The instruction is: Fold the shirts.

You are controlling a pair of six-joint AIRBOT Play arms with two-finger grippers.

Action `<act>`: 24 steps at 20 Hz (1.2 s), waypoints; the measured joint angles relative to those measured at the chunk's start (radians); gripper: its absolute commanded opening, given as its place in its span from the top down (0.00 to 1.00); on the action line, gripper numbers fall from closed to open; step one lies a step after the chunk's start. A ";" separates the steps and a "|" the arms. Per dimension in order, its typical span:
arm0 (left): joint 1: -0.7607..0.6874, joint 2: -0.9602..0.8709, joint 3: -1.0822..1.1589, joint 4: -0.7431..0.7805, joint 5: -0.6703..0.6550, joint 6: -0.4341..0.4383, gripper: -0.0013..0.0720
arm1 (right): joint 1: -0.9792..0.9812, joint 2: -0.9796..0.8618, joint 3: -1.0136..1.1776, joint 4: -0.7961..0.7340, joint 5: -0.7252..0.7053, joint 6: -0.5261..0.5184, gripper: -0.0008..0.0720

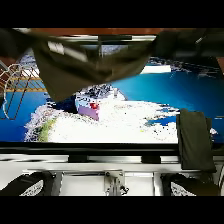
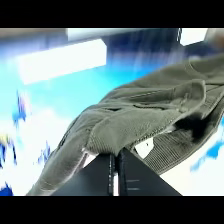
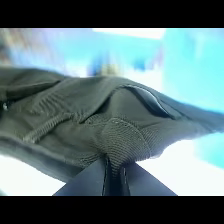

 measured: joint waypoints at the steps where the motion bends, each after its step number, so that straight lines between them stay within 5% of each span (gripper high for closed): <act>1: -0.024 0.006 -0.090 0.011 -0.014 0.003 0.91 | 0.026 -0.010 -0.083 -0.023 0.004 0.002 0.87; 7: -0.223 0.027 -0.638 0.038 0.021 0.013 0.91 | 0.120 -0.050 -0.424 -0.200 0.021 0.019 0.87; 16: -0.568 0.049 -0.805 -0.002 0.101 0.024 0.91 | 0.139 -0.057 -0.492 -0.483 0.103 0.060 0.87; 24: -0.798 -0.075 -0.815 -0.123 0.479 -0.101 0.91 | 0.140 -0.057 -0.384 -0.633 -0.289 0.124 0.87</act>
